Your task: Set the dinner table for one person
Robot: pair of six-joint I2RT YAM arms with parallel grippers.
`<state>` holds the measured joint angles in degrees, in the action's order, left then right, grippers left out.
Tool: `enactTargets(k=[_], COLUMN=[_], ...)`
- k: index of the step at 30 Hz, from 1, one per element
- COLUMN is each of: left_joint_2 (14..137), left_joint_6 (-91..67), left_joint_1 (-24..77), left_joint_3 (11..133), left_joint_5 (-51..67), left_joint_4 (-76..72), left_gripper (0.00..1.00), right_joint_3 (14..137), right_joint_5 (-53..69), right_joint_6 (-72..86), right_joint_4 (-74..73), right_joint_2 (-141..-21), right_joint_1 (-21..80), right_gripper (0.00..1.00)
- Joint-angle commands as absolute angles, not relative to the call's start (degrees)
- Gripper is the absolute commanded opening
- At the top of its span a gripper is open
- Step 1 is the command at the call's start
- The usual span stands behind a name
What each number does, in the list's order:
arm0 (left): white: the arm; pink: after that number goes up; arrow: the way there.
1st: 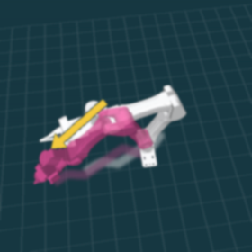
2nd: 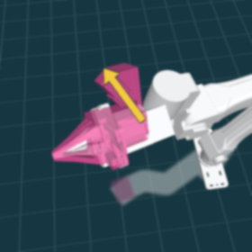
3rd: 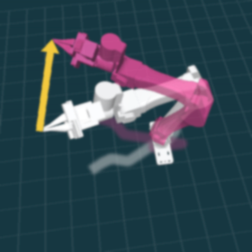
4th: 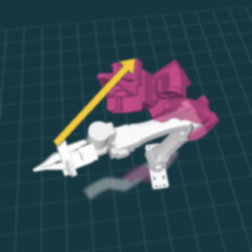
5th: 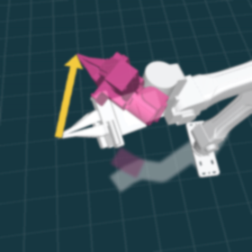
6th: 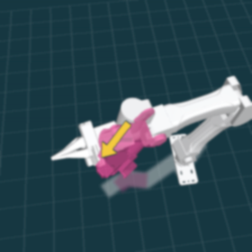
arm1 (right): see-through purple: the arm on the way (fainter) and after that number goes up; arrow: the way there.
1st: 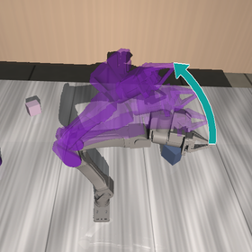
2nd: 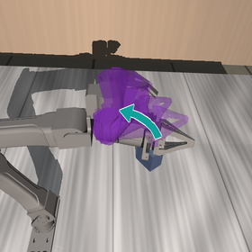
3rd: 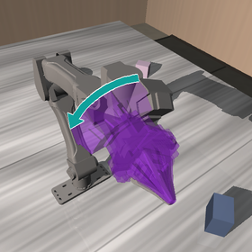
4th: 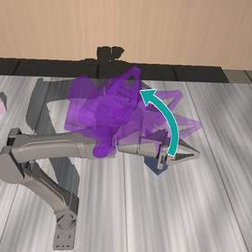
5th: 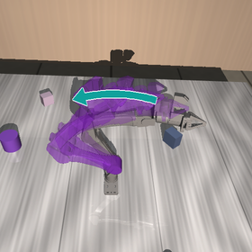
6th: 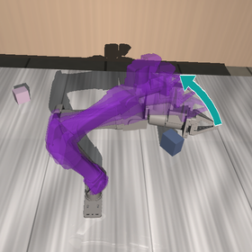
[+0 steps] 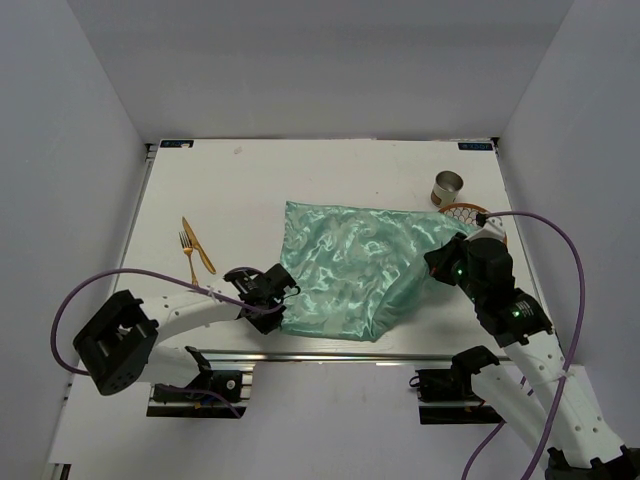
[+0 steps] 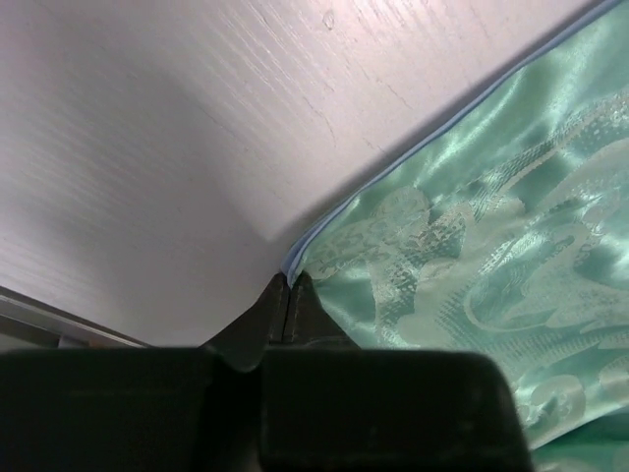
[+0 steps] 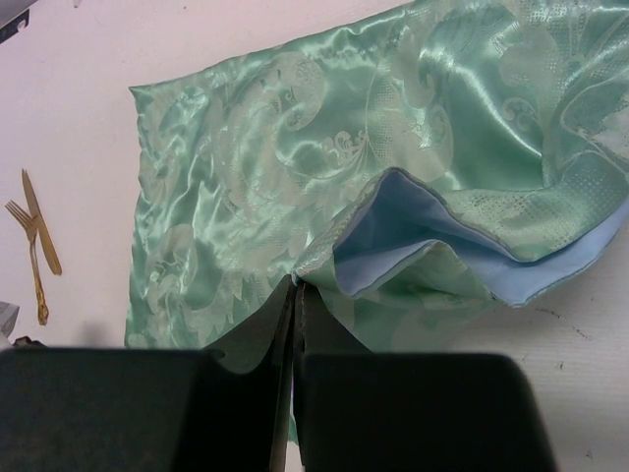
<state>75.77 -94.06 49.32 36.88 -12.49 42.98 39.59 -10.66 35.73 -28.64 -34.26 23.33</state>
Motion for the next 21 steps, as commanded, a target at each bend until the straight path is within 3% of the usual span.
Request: enactTargets(k=[1, 6, 13, 21], left_joint_2=[74.54, 66.65, 60.04, 49.84], left_joint_6=[-94.57, -89.66, -74.11, -67.77], left_joint_1=[49.57, 48.08, 48.96, 48.25], left_joint_3=[37.0, 45.24, 75.01, 83.13], left_joint_5=[-16.25, -26.61, -39.64, -41.83], left_joint_4=[44.73, 52.89, 62.39, 58.8], left_gripper=[0.0, 0.0, 0.0, 0.0], right_joint_3=[40.87, 43.76, 59.75, 83.04], right_joint_5=[-9.94, -8.88, -5.97, -4.48], right_joint_6=[34.98, 33.67, 31.38, 29.01], right_joint_4=[-28.12, -29.44, -38.91, -47.02], right_joint_2=[-33.31, -33.66, -31.91, -33.74], right_joint_1=[23.29, 23.29, 23.38, 23.29], right_gripper=[0.0, 0.0, 0.0, 0.0])
